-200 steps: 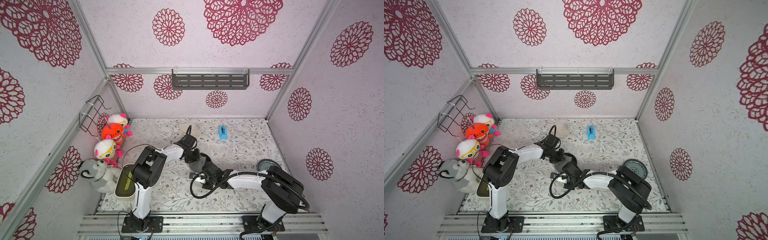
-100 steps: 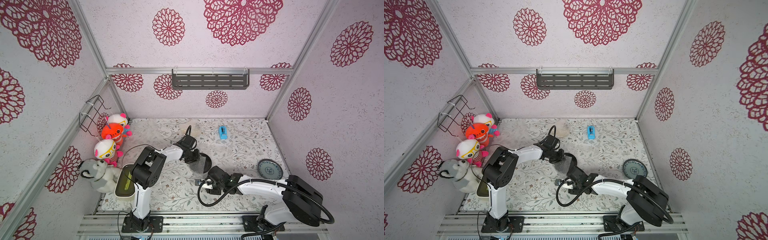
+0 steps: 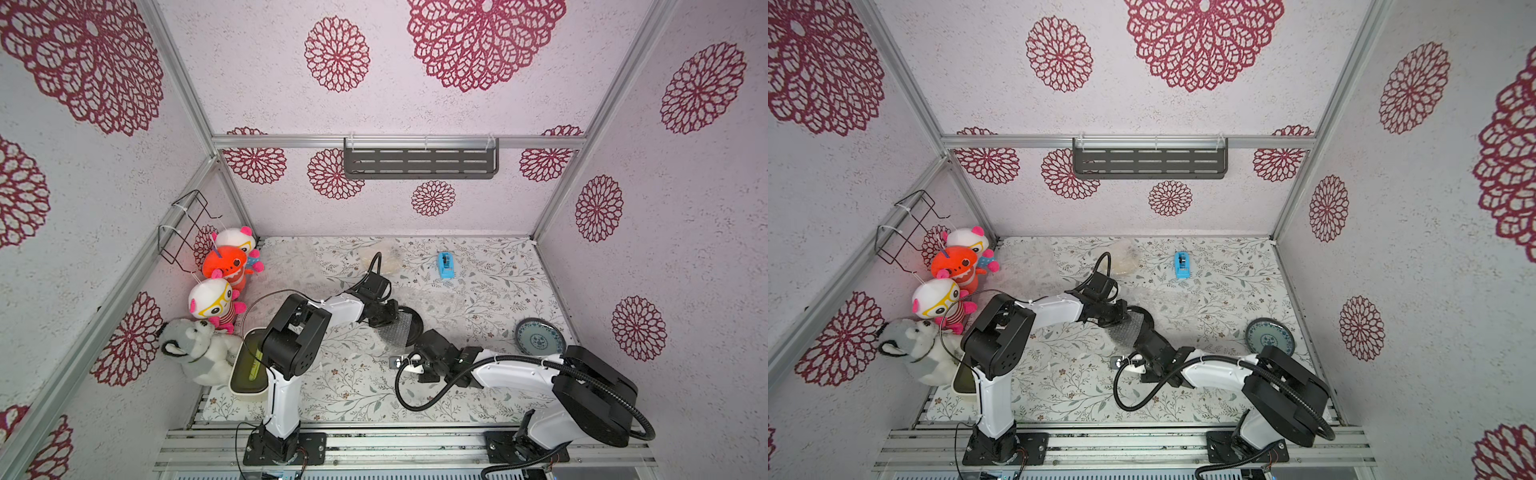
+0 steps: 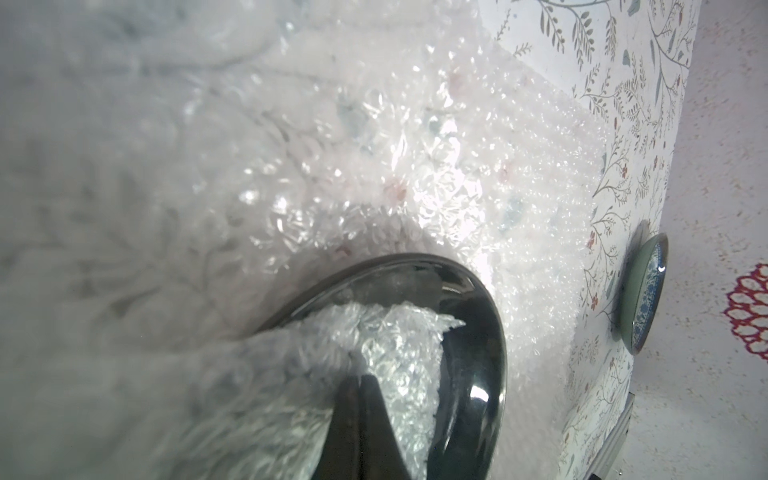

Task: Wrap dinner plates in bubble wrap
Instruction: Wrap the plate in the bubble wrap.

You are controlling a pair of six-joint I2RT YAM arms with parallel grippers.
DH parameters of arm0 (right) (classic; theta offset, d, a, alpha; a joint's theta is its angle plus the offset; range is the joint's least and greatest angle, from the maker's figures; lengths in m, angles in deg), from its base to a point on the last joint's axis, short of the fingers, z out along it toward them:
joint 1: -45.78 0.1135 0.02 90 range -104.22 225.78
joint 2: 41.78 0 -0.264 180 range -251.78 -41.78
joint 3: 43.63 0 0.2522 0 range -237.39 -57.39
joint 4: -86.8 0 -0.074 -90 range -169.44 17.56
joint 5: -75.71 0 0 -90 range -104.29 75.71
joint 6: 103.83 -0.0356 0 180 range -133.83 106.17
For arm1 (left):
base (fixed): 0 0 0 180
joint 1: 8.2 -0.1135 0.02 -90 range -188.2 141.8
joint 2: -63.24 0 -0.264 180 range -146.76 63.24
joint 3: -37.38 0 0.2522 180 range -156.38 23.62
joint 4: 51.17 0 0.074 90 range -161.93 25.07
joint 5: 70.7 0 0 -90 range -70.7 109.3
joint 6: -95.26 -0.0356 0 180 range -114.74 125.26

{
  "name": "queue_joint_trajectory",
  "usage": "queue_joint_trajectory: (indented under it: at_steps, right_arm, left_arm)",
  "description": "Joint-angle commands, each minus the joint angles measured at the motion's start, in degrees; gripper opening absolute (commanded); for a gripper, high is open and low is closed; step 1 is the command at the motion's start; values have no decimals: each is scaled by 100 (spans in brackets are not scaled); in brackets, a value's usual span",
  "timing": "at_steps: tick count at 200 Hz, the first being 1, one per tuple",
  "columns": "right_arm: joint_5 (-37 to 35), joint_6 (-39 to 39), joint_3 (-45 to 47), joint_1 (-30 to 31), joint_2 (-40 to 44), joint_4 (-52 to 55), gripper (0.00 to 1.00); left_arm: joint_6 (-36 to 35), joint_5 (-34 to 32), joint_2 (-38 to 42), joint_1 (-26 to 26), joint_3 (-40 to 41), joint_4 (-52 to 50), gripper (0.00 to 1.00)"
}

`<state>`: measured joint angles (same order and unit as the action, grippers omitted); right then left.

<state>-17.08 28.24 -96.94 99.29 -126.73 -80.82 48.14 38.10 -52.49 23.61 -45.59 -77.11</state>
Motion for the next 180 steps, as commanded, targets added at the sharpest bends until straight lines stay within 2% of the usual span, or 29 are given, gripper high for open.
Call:
queue_joint_trajectory:
  at_steps: [1, 71, 126, 180]
  right_arm:
    - [573, 410, -432, -310, -73, 16, 0]
    - [1305, 1310, -1545, -1171, -1178, 504, 0]
    - [1780, 1357, -2027, -1517, -1875, 865, 0]
    - [1880, 1230, -2022, -1537, -1962, 903, 0]
  left_arm:
    - [-330, -194, -286, 13, 300, -611, 0]
    - [-763, 125, -220, 2, 285, -518, 0]
    - [-1091, 762, 259, -47, 549, 51, 23]
    - [-1349, 1350, 1007, -182, 1125, 816, 50]
